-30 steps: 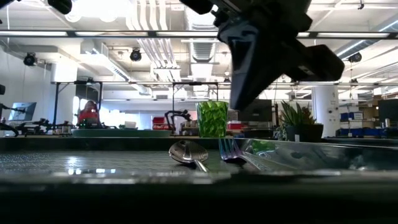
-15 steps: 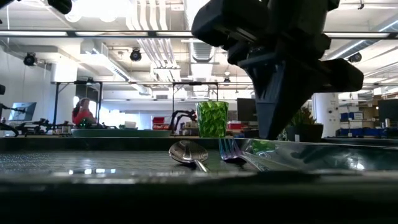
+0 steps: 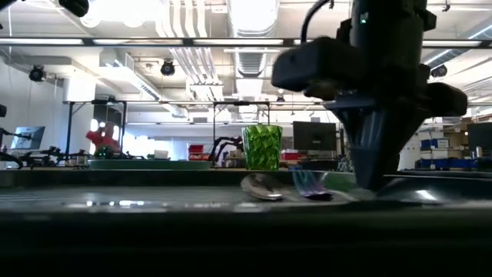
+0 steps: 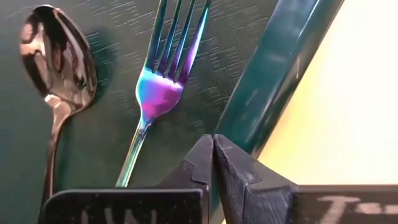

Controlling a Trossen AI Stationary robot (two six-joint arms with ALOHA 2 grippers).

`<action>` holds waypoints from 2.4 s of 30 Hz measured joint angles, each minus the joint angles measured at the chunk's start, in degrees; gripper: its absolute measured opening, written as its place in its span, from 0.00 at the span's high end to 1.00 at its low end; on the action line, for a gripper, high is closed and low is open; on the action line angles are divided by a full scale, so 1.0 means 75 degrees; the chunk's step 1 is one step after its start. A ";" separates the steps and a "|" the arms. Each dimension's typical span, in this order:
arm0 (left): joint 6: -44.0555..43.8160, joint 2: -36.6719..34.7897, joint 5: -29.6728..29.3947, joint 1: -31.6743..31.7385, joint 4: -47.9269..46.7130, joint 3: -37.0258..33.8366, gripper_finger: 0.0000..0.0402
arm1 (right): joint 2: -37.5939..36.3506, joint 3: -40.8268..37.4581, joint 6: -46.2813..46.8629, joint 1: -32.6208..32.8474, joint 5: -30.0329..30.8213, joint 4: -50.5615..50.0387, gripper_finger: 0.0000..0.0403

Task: Pick and place plate/cup/fork/spoon on tray
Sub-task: Move the serving tray to the bottom center of the table

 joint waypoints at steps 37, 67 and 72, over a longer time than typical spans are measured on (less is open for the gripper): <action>-0.0009 0.0000 0.0009 -0.0003 -0.0006 0.0003 0.52 | -0.1436 -0.1249 0.3044 0.1125 -0.0423 -0.2214 0.98; -0.0009 0.0000 0.0009 -0.0003 -0.0003 0.0003 0.52 | -0.1489 -0.1978 0.3279 0.1206 0.0798 -0.0541 0.98; -0.0010 0.0000 0.0007 -0.0003 -0.0003 0.0003 0.52 | -0.1492 -0.2152 0.3405 0.1360 0.0439 -0.0541 0.98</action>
